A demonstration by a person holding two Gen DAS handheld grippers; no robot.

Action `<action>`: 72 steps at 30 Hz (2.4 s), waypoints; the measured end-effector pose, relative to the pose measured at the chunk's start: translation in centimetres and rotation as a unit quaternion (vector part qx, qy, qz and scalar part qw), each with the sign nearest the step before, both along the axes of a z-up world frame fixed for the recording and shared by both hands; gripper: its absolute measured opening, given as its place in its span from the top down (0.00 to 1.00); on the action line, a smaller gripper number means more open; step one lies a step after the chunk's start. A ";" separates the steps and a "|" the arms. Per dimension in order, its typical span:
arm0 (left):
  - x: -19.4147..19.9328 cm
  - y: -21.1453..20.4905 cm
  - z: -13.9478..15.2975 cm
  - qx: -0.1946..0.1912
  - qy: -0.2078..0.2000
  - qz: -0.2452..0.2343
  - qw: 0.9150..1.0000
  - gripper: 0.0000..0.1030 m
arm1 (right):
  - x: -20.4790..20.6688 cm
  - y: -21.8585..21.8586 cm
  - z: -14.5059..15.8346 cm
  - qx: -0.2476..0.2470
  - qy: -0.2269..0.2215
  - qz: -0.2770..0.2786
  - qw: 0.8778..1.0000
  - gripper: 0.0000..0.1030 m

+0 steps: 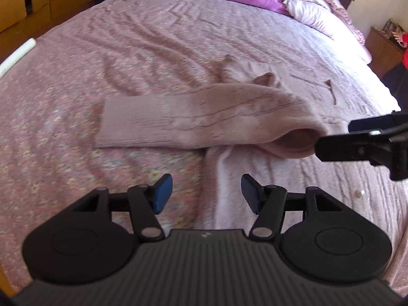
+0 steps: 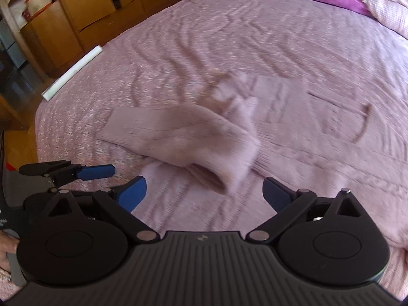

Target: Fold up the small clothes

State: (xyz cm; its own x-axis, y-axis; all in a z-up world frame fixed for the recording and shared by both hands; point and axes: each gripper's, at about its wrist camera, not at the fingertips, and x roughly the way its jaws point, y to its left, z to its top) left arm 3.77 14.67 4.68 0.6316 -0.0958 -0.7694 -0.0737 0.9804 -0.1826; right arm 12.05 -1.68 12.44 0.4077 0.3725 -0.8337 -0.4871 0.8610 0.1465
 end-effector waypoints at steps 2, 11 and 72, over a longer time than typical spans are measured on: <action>-0.5 0.8 -0.2 0.004 0.004 0.008 1.000 0.41 | 0.1 1.5 -0.4 0.004 0.002 0.011 1.000 0.04; -2.4 4.7 -1.0 -0.012 0.025 0.023 0.999 0.41 | 0.9 8.2 -3.3 -0.015 0.002 0.060 0.998 0.18; 4.3 -4.0 -0.9 0.045 -0.031 -0.037 0.998 0.41 | -0.4 -20.3 -1.3 -0.005 -0.108 -0.284 0.953 0.87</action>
State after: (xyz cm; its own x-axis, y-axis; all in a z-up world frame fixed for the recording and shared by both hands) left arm 8.04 10.69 3.74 0.6714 -0.0762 -0.7372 0.0089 0.9955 -0.0948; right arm 11.61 -21.95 11.14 0.7038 0.0326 -0.7097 0.0401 0.9955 0.0855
